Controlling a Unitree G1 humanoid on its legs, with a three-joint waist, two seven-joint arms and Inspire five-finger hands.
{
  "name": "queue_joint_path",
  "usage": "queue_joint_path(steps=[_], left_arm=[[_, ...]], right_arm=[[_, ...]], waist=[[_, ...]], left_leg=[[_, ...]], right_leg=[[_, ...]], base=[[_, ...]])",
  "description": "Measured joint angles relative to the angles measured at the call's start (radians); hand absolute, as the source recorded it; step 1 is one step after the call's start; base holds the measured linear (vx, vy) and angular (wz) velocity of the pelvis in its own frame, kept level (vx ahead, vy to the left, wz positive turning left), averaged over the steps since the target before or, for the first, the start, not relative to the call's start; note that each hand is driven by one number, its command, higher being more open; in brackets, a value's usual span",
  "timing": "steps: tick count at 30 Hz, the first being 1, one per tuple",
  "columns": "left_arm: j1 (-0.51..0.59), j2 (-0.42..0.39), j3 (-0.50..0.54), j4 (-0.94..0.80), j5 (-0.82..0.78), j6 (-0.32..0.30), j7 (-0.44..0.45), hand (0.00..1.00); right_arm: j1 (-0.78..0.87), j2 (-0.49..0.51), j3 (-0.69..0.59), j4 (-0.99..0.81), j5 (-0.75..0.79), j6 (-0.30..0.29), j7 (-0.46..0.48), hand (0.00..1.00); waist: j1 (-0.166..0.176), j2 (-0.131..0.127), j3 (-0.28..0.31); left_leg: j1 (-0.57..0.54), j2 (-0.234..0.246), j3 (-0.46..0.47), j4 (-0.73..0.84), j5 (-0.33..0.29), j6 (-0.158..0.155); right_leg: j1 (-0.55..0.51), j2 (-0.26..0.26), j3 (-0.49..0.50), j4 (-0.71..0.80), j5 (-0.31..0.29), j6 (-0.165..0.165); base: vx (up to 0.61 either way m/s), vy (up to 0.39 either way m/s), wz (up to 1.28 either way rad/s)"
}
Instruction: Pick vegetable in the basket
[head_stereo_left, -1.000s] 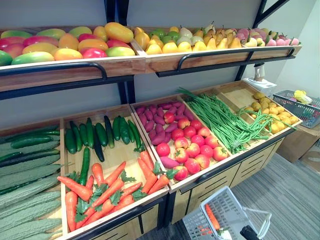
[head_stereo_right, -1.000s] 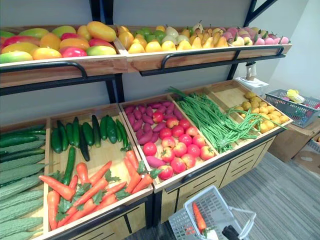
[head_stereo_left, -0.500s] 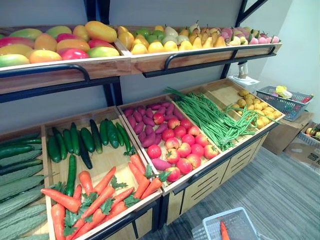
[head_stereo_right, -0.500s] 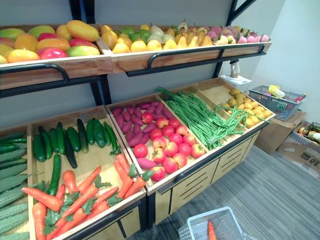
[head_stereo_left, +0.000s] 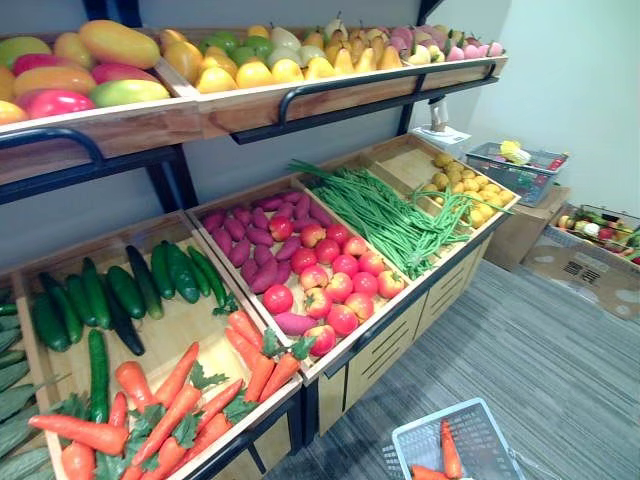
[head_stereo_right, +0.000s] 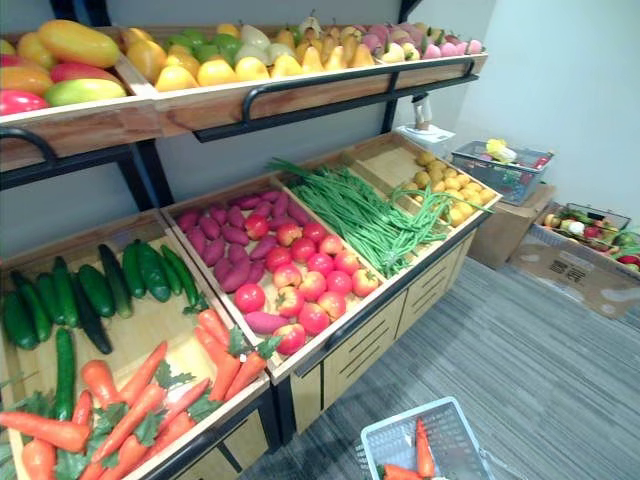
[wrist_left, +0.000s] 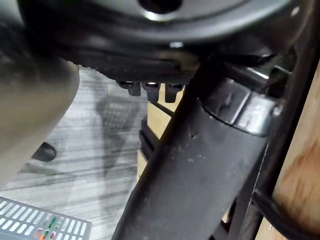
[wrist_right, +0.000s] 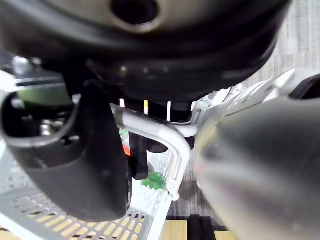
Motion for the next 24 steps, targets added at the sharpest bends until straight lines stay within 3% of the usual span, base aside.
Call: queue_joint_path(steps=[2,12,15,17,18,19,20,21,22,23,24], left_arm=[[-0.009,0.011,-0.008,0.014,0.024,0.000,0.000,1.00],[-0.048,0.022,-0.007,0.040,0.158,0.001,0.000,1.00],[-0.056,0.018,0.007,0.040,0.164,0.001,-0.001,1.00],[-0.054,0.017,0.033,0.037,0.177,0.001,0.000,1.00],[-0.051,0.015,0.058,0.028,0.178,-0.001,0.001,1.00],[-0.054,0.015,0.082,0.025,0.185,-0.001,0.001,1.00],[-0.054,0.016,0.083,0.018,0.184,-0.001,0.001,1.00],[-0.040,0.021,0.083,-0.009,0.181,-0.002,-0.003,1.00],[-0.032,0.026,0.090,-0.012,0.169,-0.003,-0.010,1.00],[-0.026,0.035,0.103,-0.011,0.159,-0.001,-0.011,1.00],[-0.025,0.033,0.122,-0.004,0.159,0.002,-0.010,1.00]], right_arm=[[-0.001,-0.004,0.013,0.001,0.001,-0.001,0.001,0.00],[0.006,0.007,-0.012,0.025,0.011,-0.019,0.004,0.00],[0.025,0.018,-0.052,0.023,0.001,-0.031,0.007,0.00],[0.041,0.024,-0.056,0.009,-0.001,-0.032,0.009,0.00],[0.040,0.029,-0.056,-0.009,-0.008,-0.033,0.013,0.00],[0.037,0.030,-0.069,-0.016,-0.012,-0.029,0.018,0.00],[0.037,0.030,-0.091,-0.016,-0.012,-0.029,0.024,0.00],[0.043,0.016,-0.129,-0.002,-0.003,-0.030,0.021,0.00],[0.055,0.008,-0.129,0.004,0.000,-0.035,0.015,0.00],[0.060,0.003,-0.125,0.012,-0.001,-0.040,0.006,0.00],[0.058,0.005,-0.116,0.019,-0.001,-0.047,0.003,0.00]], waist=[[-0.013,-0.011,0.008],[-0.028,-0.014,0.023],[-0.032,-0.011,0.039],[-0.032,-0.008,0.041],[-0.028,0.003,0.047],[-0.028,0.006,0.056],[-0.030,0.011,0.059],[-0.043,0.032,0.068],[-0.044,0.032,0.068],[-0.047,0.006,0.072],[-0.031,-0.004,0.074]], left_leg=[[0.006,-0.001,0.024,0.011,-0.011,0.003],[0.023,0.000,0.152,0.064,-0.061,0.011],[0.036,0.006,0.216,0.083,-0.078,0.013],[0.035,0.015,0.283,0.096,-0.085,0.016],[0.027,0.033,0.336,0.091,-0.078,0.028],[0.025,0.037,0.376,0.089,-0.074,0.032],[0.026,0.038,0.389,0.088,-0.072,0.032],[0.035,0.057,0.402,0.104,-0.071,0.032],[0.034,0.059,0.402,0.122,-0.071,0.032],[0.035,0.039,0.396,0.159,-0.070,0.035],[-0.001,0.044,0.379,0.213,-0.058,0.065]], right_leg=[[-0.003,0.004,0.027,0.000,0.005,0.001],[-0.058,0.039,0.128,0.047,0.023,-0.008],[-0.071,0.058,0.107,0.052,0.063,-0.030],[-0.084,0.073,0.018,0.027,0.129,-0.057],[-0.091,0.081,-0.044,-0.020,0.197,-0.076],[-0.131,0.076,-0.175,0.112,0.090,-0.123],[-0.159,0.064,-0.238,0.231,0.004,-0.136],[-0.181,0.015,-0.344,0.538,-0.154,-0.156],[-0.174,-0.026,-0.379,0.629,-0.193,-0.158],[-0.174,-0.042,-0.408,0.635,-0.198,-0.157],[-0.165,-0.033,-0.409,0.598,-0.187,-0.171]], base=[[0.01,0.046,-0.31],[0.00,0.049,-0.44],[-0.03,0.054,-0.66],[-0.07,0.022,-0.94],[-0.08,-0.009,-1.08],[-0.07,-0.007,-0.98],[-0.02,0.028,-0.55],[0.02,0.053,-0.21],[0.06,0.054,-0.20],[0.09,0.017,-0.45],[0.03,-0.013,-0.99]])
